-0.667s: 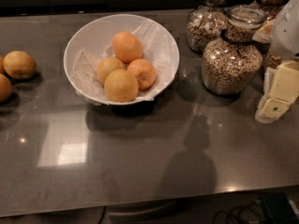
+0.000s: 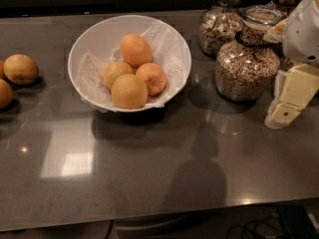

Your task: Pick orange from white bowl

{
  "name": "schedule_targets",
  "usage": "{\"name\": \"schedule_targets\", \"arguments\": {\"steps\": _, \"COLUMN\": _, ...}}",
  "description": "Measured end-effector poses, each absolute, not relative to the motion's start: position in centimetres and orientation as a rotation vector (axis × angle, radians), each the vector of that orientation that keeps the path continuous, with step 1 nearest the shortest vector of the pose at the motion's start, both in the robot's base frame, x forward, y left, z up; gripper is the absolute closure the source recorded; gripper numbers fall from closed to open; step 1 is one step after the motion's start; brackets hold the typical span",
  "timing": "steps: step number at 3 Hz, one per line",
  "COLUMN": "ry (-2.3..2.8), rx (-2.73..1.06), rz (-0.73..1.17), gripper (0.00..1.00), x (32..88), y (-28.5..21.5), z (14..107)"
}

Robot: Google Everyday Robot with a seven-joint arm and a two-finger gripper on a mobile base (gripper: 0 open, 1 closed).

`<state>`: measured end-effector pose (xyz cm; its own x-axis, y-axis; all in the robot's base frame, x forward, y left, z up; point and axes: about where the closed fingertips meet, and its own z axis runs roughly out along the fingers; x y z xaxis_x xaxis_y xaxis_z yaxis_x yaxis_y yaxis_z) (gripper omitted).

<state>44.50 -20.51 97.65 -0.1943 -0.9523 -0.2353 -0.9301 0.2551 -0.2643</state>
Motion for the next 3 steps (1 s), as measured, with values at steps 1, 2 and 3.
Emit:
{"name": "schedule_targets", "arguments": {"steps": 1, "ry": 2.084, "rx": -1.766, "rz": -0.071, "gripper": 0.00, "x": 45.8, "y": -17.3, "z": 97.8}}
{"name": "schedule_targets", "arguments": {"steps": 2, "ry": 1.982, "rx": -1.813, "rz": -0.039, "gripper": 0.00, "x": 47.1, "y": -13.6, "z": 98.1}}
{"name": "schedule_targets", "arguments": {"steps": 3, "ry": 1.982, "rx": -1.813, "rz": -0.039, "gripper": 0.00, "x": 47.2, "y": -13.6, "z": 98.1}}
